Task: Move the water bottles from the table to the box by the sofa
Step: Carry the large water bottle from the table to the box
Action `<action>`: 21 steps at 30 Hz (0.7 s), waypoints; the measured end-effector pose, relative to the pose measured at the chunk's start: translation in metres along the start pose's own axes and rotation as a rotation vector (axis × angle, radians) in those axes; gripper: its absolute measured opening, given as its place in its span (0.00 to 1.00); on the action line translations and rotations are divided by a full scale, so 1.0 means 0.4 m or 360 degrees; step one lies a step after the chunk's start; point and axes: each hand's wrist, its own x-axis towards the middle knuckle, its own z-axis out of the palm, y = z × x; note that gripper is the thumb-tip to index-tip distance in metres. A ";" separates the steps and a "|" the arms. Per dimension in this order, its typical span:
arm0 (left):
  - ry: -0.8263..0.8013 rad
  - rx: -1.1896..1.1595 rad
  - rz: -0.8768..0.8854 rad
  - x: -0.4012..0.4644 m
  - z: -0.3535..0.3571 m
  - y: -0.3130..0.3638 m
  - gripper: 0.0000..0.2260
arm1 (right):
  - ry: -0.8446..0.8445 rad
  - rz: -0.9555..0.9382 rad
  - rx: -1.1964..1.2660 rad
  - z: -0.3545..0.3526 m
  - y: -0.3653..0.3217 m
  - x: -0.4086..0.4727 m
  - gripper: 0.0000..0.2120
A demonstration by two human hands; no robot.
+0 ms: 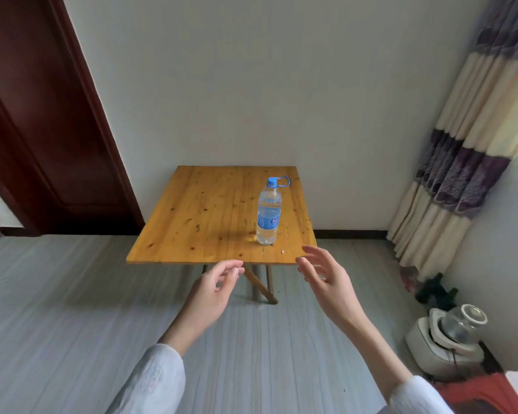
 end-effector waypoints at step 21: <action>-0.0438 0.0140 -0.0304 0.939 0.082 -0.361 0.22 | 0.0015 0.0562 -0.0131 0.213 0.436 0.811 0.27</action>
